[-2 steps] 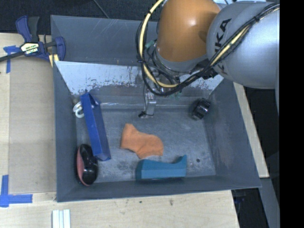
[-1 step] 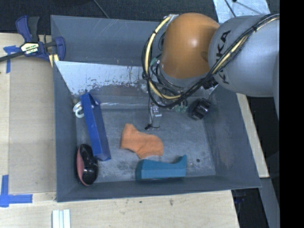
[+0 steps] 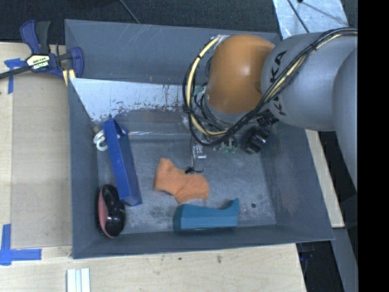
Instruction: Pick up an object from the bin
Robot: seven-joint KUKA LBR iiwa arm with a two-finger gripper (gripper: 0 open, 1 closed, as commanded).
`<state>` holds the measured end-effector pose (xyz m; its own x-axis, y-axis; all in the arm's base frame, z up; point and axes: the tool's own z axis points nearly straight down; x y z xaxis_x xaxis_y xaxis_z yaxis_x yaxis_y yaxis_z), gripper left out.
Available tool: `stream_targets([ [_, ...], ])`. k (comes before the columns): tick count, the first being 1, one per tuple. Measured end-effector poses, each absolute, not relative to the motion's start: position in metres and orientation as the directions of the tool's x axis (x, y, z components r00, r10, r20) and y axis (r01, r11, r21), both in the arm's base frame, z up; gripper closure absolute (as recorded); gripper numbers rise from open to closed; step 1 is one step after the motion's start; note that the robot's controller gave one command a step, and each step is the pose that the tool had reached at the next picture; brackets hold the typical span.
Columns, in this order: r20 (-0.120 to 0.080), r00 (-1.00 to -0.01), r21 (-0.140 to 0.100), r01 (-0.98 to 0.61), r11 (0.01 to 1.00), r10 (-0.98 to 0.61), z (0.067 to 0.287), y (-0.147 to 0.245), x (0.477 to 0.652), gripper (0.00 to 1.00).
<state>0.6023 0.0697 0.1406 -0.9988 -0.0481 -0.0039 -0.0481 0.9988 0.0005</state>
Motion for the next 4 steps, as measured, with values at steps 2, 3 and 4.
stream_targets([
  [2, -0.002, -0.994, 0.001, -0.111, 0.994, -0.111, 0.077, 0.081, 0.58, 1.0],
  [3, -0.002, -0.994, 0.001, -0.11, 0.994, -0.11, 0.077, 0.081, 0.58, 1.0],
  [4, -0.005, -0.989, 0.0, -0.15, 0.989, -0.15, 0.219, 0.059, 0.609, 1.0],
])
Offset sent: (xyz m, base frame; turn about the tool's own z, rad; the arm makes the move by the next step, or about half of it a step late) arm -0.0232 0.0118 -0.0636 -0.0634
